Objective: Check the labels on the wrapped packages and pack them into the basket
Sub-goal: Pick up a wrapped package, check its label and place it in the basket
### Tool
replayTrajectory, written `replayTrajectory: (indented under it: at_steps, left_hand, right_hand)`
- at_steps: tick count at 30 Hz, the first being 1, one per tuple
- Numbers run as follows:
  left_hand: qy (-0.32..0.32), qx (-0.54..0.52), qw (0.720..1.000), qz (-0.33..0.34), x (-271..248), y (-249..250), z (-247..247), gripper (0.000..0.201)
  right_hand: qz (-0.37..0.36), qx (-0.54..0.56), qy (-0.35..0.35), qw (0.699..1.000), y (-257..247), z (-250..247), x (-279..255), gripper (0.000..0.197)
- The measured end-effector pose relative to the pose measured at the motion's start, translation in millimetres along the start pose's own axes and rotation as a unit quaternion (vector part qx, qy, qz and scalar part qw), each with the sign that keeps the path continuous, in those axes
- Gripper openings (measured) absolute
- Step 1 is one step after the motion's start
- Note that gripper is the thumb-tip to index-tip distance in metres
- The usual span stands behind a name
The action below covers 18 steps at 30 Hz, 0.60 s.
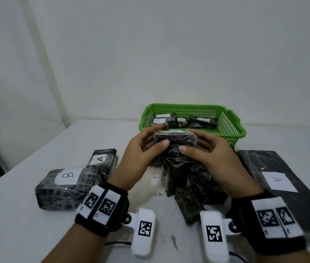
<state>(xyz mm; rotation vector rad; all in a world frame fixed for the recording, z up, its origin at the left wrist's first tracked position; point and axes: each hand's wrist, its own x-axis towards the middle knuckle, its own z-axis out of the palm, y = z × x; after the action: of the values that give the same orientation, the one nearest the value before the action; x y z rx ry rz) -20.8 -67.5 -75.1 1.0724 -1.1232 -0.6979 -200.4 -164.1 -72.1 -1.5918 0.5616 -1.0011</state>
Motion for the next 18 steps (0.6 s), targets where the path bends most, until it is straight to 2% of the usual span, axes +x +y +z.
replayTrajectory:
  at_steps: [3,6,14,18]
  left_hand:
    - [0.020,0.045,0.999,0.019,1.9,-0.8,0.0,0.042]
    - [0.023,0.058,0.997,0.038,2.2,-0.6,-0.5,0.044]
    - [-0.048,0.043,0.995,0.081,-3.5,2.2,3.2,0.059]
    - [-0.064,0.008,0.997,0.052,-5.3,3.5,3.7,0.063]
  right_hand:
    - [-0.017,-0.010,0.007,1.000,1.7,-2.8,2.4,0.062]
    - [-0.013,0.001,-0.003,1.000,0.8,-3.8,1.5,0.074]
    - [0.065,0.042,-0.025,0.997,-4.7,-5.9,0.7,0.066]
    - [0.038,0.058,-0.013,0.997,-4.6,-9.1,-0.6,0.059]
